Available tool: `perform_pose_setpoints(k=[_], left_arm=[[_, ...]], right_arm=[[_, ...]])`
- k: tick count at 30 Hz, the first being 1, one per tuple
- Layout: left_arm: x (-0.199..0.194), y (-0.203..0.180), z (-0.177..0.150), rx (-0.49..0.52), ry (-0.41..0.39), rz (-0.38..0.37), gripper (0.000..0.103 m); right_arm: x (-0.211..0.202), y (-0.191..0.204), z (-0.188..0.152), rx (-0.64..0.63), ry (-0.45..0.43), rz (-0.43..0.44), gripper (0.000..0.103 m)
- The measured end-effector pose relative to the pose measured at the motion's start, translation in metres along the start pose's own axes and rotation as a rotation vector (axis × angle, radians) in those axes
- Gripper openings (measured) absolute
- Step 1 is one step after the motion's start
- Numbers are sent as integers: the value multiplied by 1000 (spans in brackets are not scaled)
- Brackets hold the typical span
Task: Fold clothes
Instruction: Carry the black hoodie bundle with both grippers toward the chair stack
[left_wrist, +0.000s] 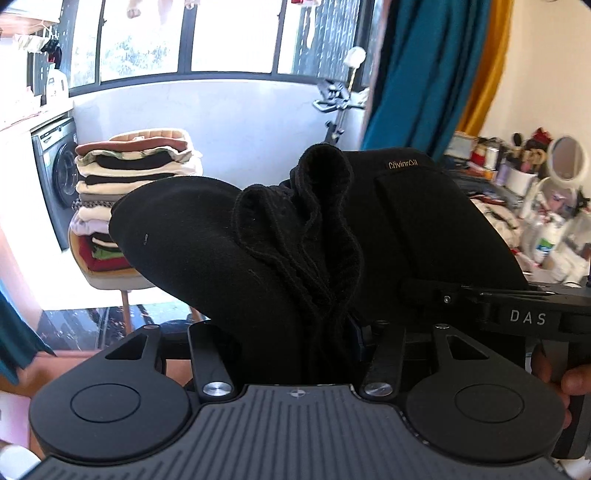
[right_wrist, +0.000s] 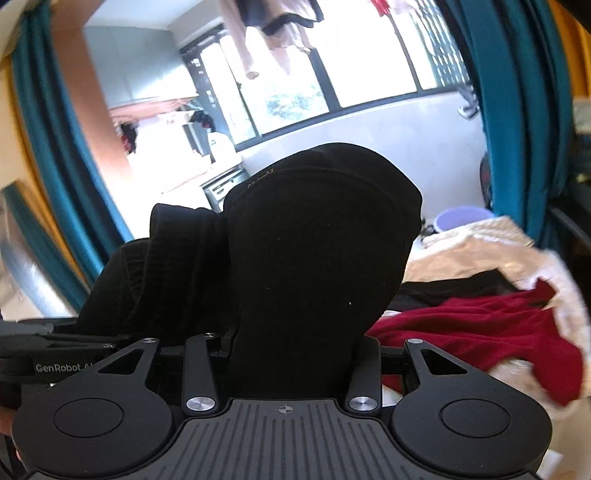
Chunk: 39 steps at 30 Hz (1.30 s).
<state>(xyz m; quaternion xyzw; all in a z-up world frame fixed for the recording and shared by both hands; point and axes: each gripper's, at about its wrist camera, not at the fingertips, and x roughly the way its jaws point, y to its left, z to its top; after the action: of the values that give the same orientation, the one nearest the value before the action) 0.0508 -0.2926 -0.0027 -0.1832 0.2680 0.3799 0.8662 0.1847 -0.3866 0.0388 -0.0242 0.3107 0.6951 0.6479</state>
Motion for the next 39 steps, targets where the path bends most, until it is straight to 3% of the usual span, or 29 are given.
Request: perform_pose_setpoints(k=[6, 15, 20, 23, 29, 39], left_arm=[[52, 54, 50, 29, 36, -12, 52], [136, 140, 95, -3, 33, -133, 52], [186, 215, 127, -22, 28, -196, 52], [213, 271, 164, -4, 26, -233, 52], [256, 375, 248, 19, -12, -264, 52], [330, 512, 403, -5, -54, -152, 52]], right_arm=[[93, -5, 41, 78, -9, -5, 37], [201, -11, 88, 59, -7, -114, 37], [282, 0, 111, 52, -18, -178, 37], [340, 13, 133, 52, -25, -228, 37], [461, 52, 207, 50, -45, -254, 37], [670, 74, 372, 53, -60, -159, 37]])
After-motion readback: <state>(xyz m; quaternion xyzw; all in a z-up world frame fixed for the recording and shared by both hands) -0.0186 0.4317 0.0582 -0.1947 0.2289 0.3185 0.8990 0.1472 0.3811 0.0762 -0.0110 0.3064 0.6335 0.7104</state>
